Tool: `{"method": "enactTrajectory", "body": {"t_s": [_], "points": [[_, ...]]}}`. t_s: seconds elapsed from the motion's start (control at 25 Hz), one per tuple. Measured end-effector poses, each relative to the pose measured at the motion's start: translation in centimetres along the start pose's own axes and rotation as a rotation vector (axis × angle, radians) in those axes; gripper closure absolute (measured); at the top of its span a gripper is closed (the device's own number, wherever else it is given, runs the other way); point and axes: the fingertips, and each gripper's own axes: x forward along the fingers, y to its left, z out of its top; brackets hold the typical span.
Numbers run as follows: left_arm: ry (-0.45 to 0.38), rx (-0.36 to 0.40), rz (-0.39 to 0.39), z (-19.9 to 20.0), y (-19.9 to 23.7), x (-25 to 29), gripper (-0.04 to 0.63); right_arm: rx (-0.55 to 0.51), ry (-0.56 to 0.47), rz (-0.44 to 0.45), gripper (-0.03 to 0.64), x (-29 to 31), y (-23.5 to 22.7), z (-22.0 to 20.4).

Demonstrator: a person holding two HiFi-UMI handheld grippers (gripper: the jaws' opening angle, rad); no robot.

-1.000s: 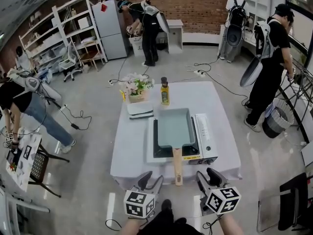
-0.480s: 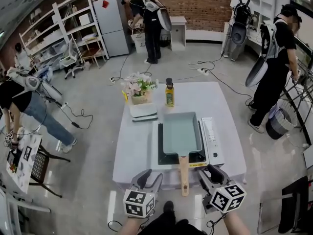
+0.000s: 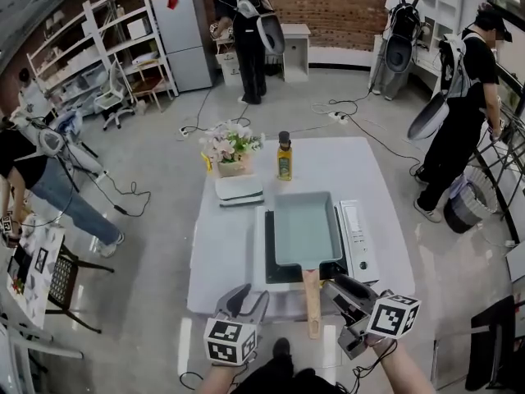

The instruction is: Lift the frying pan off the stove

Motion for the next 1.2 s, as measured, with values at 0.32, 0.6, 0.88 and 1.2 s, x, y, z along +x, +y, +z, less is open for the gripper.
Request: {"method": "enactTrajectory", "body": {"t_s": [0.32,0.6,0.88,1.2], "points": [[-0.001,-0.014,0.022,0.1,1.2,0.0,0.428,0.145,0.082,0.098,0.334,2.3,0.0,-1.1],[0.012,-0.038,0.043,-0.7,2.2,-0.2,0.431,0.221,0.122,0.163,0.331,4.7,0.1,-1.2],[0.013,-0.068,0.058,-1.0,2.9,-0.3,0.437,0.262,0.185,0.164,0.331,6.5,-0.3,-1.6],[0.004,-0.078,0.065,-0.8,3.8,-0.5,0.437,0.284,0.252,0.135,0.333,7.8,-0.8,-2.5]]}}
